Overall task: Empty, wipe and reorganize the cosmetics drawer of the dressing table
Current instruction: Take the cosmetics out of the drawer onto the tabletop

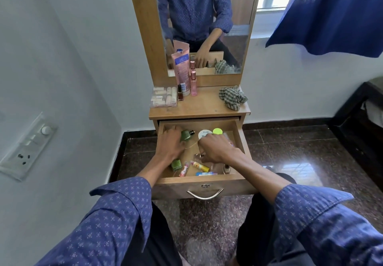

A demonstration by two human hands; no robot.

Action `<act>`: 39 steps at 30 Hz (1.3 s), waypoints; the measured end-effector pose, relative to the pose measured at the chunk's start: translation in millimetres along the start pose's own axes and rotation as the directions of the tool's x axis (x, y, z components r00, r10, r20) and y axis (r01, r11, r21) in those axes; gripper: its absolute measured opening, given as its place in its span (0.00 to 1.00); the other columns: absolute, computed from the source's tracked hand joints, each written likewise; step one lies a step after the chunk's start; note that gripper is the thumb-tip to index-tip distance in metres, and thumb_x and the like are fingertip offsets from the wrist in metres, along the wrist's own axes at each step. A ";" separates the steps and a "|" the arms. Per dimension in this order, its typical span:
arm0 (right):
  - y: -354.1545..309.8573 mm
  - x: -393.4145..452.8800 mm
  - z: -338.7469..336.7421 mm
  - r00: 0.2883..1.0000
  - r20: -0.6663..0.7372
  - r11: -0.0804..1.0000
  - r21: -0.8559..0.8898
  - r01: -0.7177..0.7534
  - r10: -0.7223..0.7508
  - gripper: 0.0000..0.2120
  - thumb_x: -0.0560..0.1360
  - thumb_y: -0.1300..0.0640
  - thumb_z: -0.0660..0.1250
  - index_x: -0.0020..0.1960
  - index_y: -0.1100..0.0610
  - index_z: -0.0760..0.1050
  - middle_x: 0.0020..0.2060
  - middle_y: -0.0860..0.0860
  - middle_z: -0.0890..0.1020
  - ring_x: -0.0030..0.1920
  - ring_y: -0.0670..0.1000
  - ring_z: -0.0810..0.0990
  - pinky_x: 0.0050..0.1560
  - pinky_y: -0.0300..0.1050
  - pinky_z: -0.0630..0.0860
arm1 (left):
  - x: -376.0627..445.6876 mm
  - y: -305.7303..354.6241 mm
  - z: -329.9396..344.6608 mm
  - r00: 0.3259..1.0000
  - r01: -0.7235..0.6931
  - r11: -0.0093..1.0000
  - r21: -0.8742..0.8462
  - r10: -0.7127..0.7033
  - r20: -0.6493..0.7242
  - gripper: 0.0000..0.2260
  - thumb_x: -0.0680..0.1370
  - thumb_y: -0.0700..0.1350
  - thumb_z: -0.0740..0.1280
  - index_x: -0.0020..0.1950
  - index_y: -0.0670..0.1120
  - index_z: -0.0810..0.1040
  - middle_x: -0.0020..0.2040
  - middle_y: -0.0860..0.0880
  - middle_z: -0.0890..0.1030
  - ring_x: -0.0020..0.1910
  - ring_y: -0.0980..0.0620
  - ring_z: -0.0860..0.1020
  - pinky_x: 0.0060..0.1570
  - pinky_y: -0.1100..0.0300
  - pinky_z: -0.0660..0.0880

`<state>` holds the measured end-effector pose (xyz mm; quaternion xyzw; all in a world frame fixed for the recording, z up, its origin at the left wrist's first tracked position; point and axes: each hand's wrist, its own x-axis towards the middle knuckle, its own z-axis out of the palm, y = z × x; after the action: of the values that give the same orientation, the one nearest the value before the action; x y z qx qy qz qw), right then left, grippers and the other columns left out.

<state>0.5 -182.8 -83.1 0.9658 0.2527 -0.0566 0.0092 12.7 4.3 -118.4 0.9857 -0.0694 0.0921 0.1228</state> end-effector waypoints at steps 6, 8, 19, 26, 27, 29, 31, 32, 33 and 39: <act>8.4 12.9 -32.5 0.995 -0.100 0.982 0.187 0.021 -0.002 0.15 0.69 0.42 0.79 0.46 0.49 0.76 0.45 0.44 0.81 0.43 0.50 0.79 0.36 0.45 0.69 | 2.4 -17.1 -11.2 0.983 -0.075 0.958 -0.276 0.025 -0.179 0.19 0.79 0.52 0.74 0.65 0.47 0.74 0.61 0.49 0.79 0.56 0.49 0.78 0.51 0.56 0.74; 10.8 17.3 -51.5 0.988 -0.156 0.969 0.239 0.059 -0.022 0.13 0.69 0.43 0.78 0.46 0.46 0.77 0.44 0.42 0.80 0.44 0.48 0.78 0.35 0.41 0.66 | 4.9 -18.6 -22.1 0.969 -0.100 0.939 -0.329 0.017 -0.245 0.17 0.80 0.53 0.73 0.64 0.48 0.73 0.58 0.51 0.79 0.50 0.52 0.77 0.46 0.58 0.71; 12.2 72.2 -109.1 0.913 -0.370 0.829 0.555 0.068 0.173 0.17 0.67 0.49 0.81 0.50 0.48 0.77 0.45 0.45 0.81 0.43 0.45 0.79 0.39 0.45 0.75 | 37.8 -50.0 -61.1 0.891 0.068 0.789 -0.610 -0.323 -0.319 0.14 0.79 0.41 0.74 0.64 0.44 0.78 0.59 0.46 0.82 0.53 0.51 0.80 0.53 0.58 0.76; 5.6 106.6 -100.1 0.882 -0.397 0.811 0.584 0.028 0.255 0.11 0.72 0.59 0.77 0.51 0.52 0.78 0.46 0.47 0.82 0.46 0.49 0.79 0.41 0.44 0.75 | 47.8 -65.6 -61.1 0.917 0.113 0.808 -0.579 -0.309 -0.252 0.15 0.81 0.38 0.71 0.67 0.41 0.78 0.62 0.45 0.82 0.57 0.49 0.80 0.56 0.55 0.77; 4.6 110.1 -98.9 0.875 -0.411 0.815 0.579 0.033 0.256 0.10 0.72 0.60 0.76 0.50 0.53 0.78 0.46 0.48 0.82 0.46 0.49 0.79 0.39 0.42 0.73 | 48.8 -66.2 -60.6 0.919 0.114 0.808 -0.578 -0.306 -0.247 0.15 0.81 0.38 0.71 0.67 0.41 0.78 0.62 0.45 0.82 0.57 0.50 0.79 0.57 0.54 0.77; 2.9 117.5 -95.4 0.863 -0.435 0.825 0.565 0.038 0.258 0.10 0.71 0.61 0.76 0.49 0.54 0.78 0.45 0.49 0.83 0.46 0.50 0.80 0.36 0.41 0.71 | 50.9 -67.7 -58.4 0.922 0.107 0.807 -0.581 -0.299 -0.245 0.15 0.81 0.38 0.71 0.68 0.41 0.78 0.63 0.44 0.81 0.58 0.49 0.79 0.59 0.52 0.78; 2.0 123.0 -91.6 0.857 -0.442 0.830 0.557 0.033 0.263 0.09 0.71 0.61 0.76 0.48 0.54 0.78 0.45 0.50 0.83 0.46 0.52 0.80 0.38 0.46 0.75 | 51.9 -68.8 -56.3 0.925 0.106 0.807 -0.581 -0.295 -0.241 0.15 0.82 0.39 0.70 0.69 0.41 0.77 0.64 0.44 0.80 0.59 0.48 0.79 0.60 0.53 0.77; 1.4 124.6 -89.9 0.856 -0.444 0.831 0.555 0.031 0.265 0.10 0.71 0.61 0.76 0.47 0.54 0.77 0.44 0.50 0.83 0.46 0.52 0.80 0.40 0.48 0.76 | 52.1 -69.3 -55.5 0.925 0.108 0.807 -0.581 -0.296 -0.238 0.15 0.82 0.39 0.70 0.69 0.41 0.77 0.65 0.44 0.79 0.59 0.48 0.79 0.60 0.53 0.77; 0.8 125.7 -88.3 0.854 -0.447 0.833 0.553 0.031 0.265 0.10 0.71 0.62 0.75 0.47 0.54 0.76 0.43 0.50 0.82 0.45 0.53 0.79 0.42 0.50 0.78 | 52.1 -69.6 -55.1 0.926 0.108 0.806 -0.582 -0.295 -0.237 0.15 0.82 0.40 0.70 0.69 0.41 0.77 0.65 0.43 0.79 0.59 0.48 0.79 0.60 0.54 0.77; 2.7 128.0 -80.4 0.850 -0.474 0.851 0.522 0.060 0.231 0.12 0.67 0.63 0.74 0.47 0.53 0.75 0.44 0.50 0.80 0.45 0.53 0.78 0.45 0.55 0.80 | 47.6 -74.8 -54.8 0.933 0.104 0.800 -0.591 -0.284 -0.221 0.18 0.83 0.43 0.71 0.71 0.41 0.77 0.63 0.45 0.77 0.54 0.54 0.77 0.56 0.59 0.77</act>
<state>121.0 -119.1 -17.9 0.9213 0.1757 0.1412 -0.3170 62.0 84.7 -73.9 0.8799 0.0280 0.2016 0.4293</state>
